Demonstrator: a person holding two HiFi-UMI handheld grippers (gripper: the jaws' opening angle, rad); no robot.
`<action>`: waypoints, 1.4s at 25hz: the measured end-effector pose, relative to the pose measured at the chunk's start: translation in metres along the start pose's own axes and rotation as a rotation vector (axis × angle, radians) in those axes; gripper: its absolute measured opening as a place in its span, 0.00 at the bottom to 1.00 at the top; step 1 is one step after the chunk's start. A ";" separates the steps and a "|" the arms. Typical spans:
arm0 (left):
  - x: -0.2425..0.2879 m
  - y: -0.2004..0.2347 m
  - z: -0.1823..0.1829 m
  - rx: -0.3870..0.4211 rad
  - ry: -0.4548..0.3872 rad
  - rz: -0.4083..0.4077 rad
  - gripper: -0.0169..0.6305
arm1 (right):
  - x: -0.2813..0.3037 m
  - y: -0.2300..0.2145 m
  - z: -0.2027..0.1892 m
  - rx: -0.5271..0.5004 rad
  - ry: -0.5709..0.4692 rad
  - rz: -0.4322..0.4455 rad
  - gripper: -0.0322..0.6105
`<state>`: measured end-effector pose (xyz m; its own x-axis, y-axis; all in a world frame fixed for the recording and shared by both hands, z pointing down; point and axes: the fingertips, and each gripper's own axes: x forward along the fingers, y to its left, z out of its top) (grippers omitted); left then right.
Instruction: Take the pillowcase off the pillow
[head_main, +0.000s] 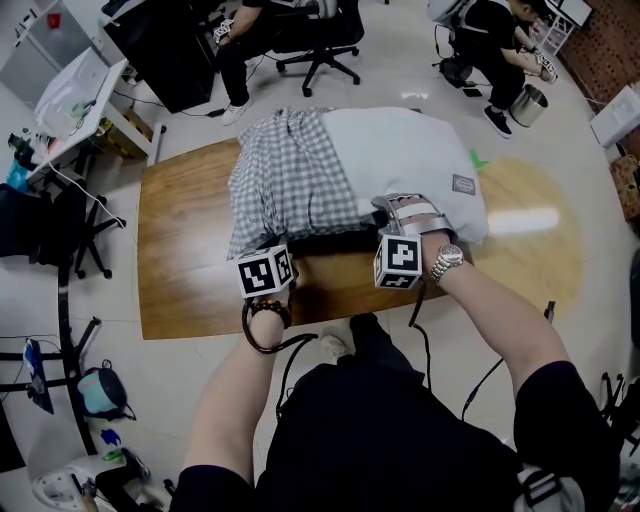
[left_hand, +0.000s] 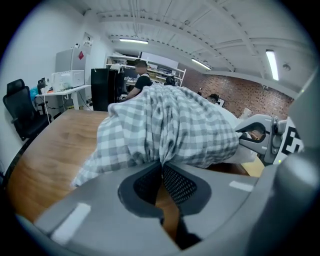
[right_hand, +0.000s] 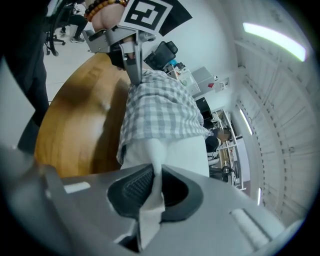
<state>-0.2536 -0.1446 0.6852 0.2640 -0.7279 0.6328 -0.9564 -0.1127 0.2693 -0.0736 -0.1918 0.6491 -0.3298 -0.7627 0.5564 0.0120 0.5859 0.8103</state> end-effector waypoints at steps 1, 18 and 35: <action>-0.003 0.003 0.002 -0.008 -0.006 0.001 0.05 | -0.003 -0.002 -0.002 0.006 -0.003 0.001 0.09; -0.046 0.055 0.015 -0.068 -0.078 0.075 0.04 | -0.027 -0.020 -0.029 0.071 -0.007 0.002 0.09; -0.071 0.097 0.000 -0.111 -0.071 0.192 0.04 | -0.053 -0.005 -0.026 0.161 -0.063 0.128 0.23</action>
<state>-0.3650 -0.1038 0.6660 0.0658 -0.7748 0.6288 -0.9676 0.1045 0.2300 -0.0312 -0.1614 0.6210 -0.3936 -0.6636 0.6362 -0.0914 0.7169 0.6912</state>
